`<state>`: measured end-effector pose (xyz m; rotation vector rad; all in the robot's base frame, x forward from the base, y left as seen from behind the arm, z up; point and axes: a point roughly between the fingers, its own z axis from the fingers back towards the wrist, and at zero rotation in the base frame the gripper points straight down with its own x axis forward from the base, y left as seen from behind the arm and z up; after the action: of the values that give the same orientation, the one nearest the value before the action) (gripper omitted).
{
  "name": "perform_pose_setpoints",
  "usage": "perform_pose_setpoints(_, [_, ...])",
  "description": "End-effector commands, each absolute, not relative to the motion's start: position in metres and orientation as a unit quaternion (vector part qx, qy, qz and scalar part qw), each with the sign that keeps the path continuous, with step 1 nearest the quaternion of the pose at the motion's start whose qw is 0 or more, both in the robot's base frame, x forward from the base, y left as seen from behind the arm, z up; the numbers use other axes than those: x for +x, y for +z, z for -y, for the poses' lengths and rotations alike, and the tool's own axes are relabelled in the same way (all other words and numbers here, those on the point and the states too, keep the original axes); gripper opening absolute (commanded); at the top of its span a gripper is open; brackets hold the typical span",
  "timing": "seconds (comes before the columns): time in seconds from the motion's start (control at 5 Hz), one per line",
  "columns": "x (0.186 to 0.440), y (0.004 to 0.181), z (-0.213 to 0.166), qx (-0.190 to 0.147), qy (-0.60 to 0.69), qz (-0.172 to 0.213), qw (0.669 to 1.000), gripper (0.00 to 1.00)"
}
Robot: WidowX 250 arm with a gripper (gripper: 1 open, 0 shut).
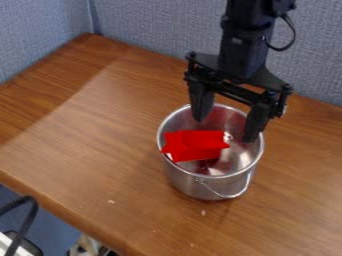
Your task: Put the red object in the metal pot
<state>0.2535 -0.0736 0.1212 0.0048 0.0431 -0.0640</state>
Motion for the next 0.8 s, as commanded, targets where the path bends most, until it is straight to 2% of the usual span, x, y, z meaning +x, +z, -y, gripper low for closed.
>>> perform_pose_setpoints(0.0, [0.2578, 0.1378, 0.0688, -0.01, -0.027, 0.013, 1.0, 1.0])
perform_pose_setpoints(0.6, [0.2622, 0.1361, 0.0707, -0.016, -0.031, 0.03, 0.999, 1.0])
